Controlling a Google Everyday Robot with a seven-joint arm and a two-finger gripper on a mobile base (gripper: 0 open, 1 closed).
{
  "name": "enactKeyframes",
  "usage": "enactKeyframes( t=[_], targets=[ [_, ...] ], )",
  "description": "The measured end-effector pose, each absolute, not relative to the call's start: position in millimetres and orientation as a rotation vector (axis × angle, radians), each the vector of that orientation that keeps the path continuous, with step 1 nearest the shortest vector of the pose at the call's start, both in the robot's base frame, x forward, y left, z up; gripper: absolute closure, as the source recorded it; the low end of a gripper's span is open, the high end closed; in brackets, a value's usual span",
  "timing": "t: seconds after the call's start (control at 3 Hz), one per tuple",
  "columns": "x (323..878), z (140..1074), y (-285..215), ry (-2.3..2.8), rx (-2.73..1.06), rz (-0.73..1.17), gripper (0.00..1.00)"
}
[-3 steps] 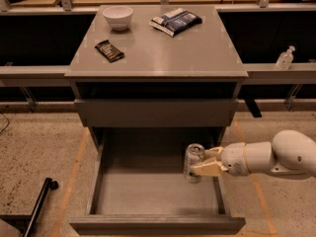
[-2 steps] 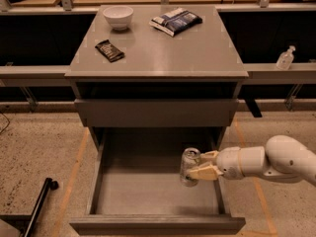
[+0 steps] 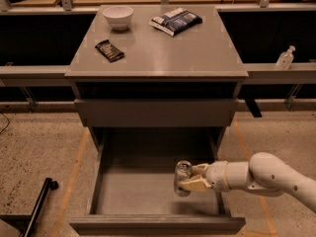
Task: Place 7up can into middle drawer
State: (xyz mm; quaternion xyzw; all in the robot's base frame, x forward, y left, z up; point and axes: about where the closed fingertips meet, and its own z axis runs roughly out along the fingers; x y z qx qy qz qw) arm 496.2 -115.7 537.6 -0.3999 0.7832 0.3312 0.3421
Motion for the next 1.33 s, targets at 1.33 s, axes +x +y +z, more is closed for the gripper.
enactKeyframes(
  t=[1.33],
  targets=[
    [532.7, 466.1, -100.4, 1.867, -1.115, 0.794, 0.85]
  ],
)
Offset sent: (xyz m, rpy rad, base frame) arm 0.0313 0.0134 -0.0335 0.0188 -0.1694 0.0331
